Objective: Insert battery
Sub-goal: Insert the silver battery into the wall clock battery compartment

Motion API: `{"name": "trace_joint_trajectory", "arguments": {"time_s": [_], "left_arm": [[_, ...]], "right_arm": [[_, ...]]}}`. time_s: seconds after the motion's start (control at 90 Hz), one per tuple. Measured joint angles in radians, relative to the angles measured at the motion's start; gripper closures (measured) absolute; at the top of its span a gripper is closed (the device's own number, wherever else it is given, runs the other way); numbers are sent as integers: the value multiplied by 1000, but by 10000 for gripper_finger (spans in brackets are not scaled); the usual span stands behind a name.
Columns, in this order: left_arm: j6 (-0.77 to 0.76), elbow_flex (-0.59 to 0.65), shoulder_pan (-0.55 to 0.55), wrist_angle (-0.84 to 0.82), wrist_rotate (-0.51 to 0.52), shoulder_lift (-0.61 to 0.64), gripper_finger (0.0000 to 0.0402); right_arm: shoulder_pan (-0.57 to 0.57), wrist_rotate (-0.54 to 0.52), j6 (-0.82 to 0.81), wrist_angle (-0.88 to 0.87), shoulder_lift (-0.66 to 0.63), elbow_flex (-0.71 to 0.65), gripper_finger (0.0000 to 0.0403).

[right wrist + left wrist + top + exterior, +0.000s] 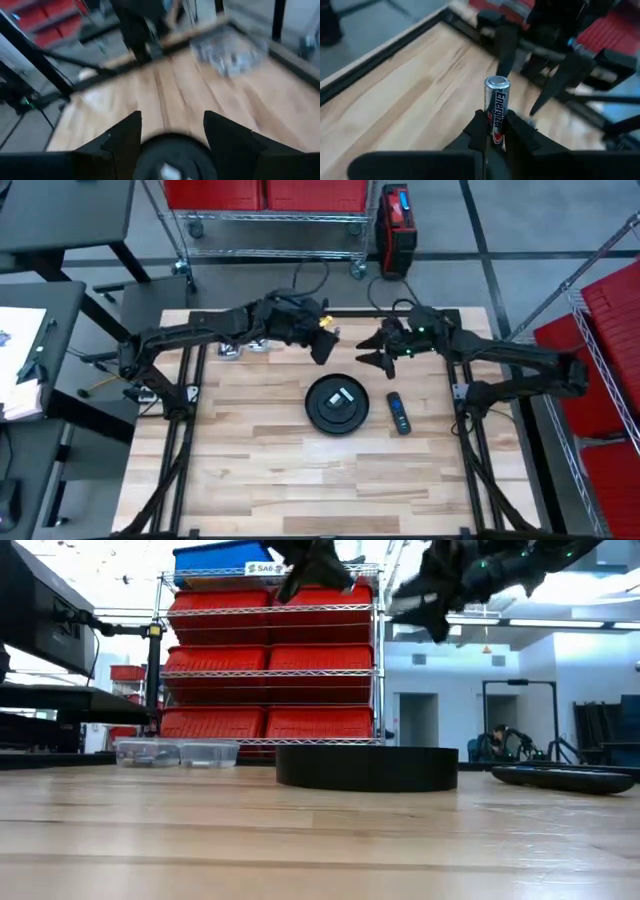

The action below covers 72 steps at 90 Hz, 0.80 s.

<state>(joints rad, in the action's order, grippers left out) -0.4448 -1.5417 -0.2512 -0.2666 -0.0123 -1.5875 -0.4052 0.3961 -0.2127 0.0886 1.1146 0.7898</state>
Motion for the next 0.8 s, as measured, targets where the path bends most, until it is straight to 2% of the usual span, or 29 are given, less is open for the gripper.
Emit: {"name": "trace_joint_trajectory", "arguments": {"time_s": [0.1, 0.211, 0.322, 0.567, 0.8], "left_arm": [[-9, 0, 11, 60, -17, 5, 383], [-8, 0, 22, 87, -38, 6, 383], [-8, 2, 24, 146, -58, 5, 384], [-7, 2, 23, 421, -58, 5, 384], [13, 2, 26, 434, -67, -3, 384]], "right_arm": [[15, 0, 0, 107, -18, 1, 198], [13, 0, -6, 146, -43, 45, 198], [9, -3, -8, 138, -58, 100, 198], [10, -4, -84, 64, -57, 141, 198], [29, -1, -190, 116, -28, 142, 205]]}}
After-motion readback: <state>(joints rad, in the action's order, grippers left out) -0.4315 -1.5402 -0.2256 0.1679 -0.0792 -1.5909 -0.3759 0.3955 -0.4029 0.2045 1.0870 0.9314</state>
